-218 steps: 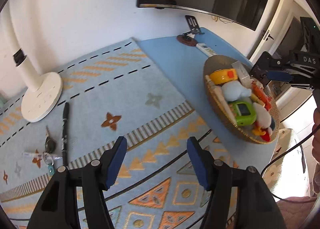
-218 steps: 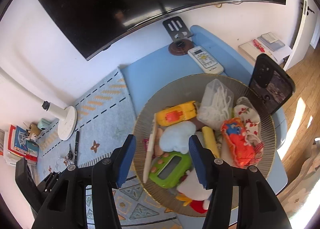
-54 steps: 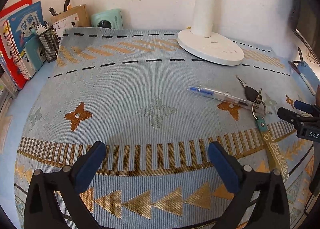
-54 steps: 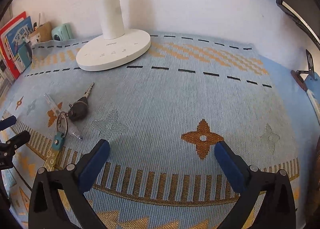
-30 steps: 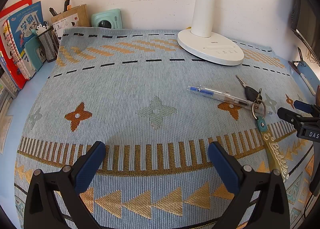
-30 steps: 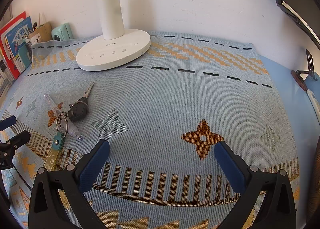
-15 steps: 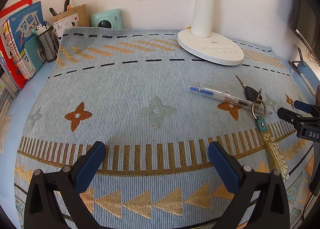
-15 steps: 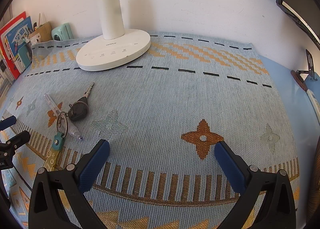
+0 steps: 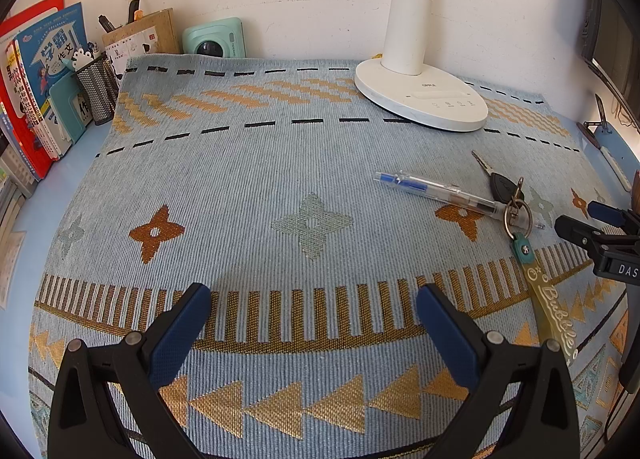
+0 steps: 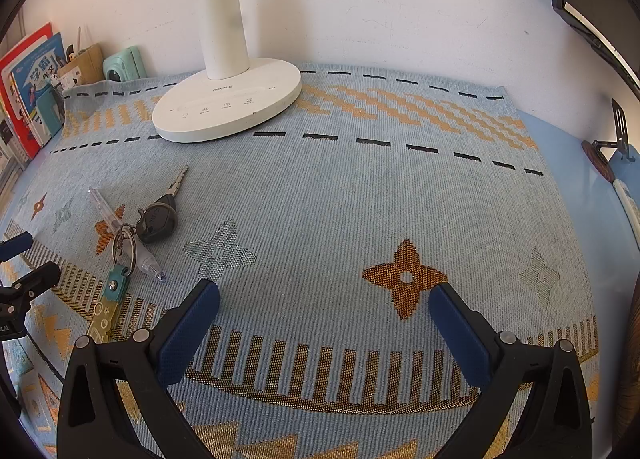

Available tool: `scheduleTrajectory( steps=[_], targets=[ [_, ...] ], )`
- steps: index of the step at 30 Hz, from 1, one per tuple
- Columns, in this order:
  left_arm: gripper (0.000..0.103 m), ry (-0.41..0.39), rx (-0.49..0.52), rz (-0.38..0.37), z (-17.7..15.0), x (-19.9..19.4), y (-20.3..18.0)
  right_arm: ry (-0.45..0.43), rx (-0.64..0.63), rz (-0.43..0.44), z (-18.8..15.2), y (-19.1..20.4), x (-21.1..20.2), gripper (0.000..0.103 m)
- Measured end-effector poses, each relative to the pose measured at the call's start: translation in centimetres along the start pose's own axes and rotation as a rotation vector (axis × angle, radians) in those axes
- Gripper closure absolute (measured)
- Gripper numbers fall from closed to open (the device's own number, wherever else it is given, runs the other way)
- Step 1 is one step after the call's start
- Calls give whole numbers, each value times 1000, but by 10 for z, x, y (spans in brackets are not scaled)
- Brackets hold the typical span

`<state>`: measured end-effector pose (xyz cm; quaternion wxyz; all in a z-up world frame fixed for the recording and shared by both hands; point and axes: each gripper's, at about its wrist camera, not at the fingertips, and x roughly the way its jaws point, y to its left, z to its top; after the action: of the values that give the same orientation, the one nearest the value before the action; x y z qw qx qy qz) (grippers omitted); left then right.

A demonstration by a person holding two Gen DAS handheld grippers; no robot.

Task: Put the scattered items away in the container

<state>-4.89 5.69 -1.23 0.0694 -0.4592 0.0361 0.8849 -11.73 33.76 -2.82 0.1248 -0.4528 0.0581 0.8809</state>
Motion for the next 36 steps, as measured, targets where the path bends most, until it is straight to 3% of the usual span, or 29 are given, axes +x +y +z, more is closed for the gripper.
scheduleTrajectory(
  steps=[36],
  targets=[
    [0,0,-1,1,0,1,0,-1,0,1,-1,-1,1,0]
  ],
)
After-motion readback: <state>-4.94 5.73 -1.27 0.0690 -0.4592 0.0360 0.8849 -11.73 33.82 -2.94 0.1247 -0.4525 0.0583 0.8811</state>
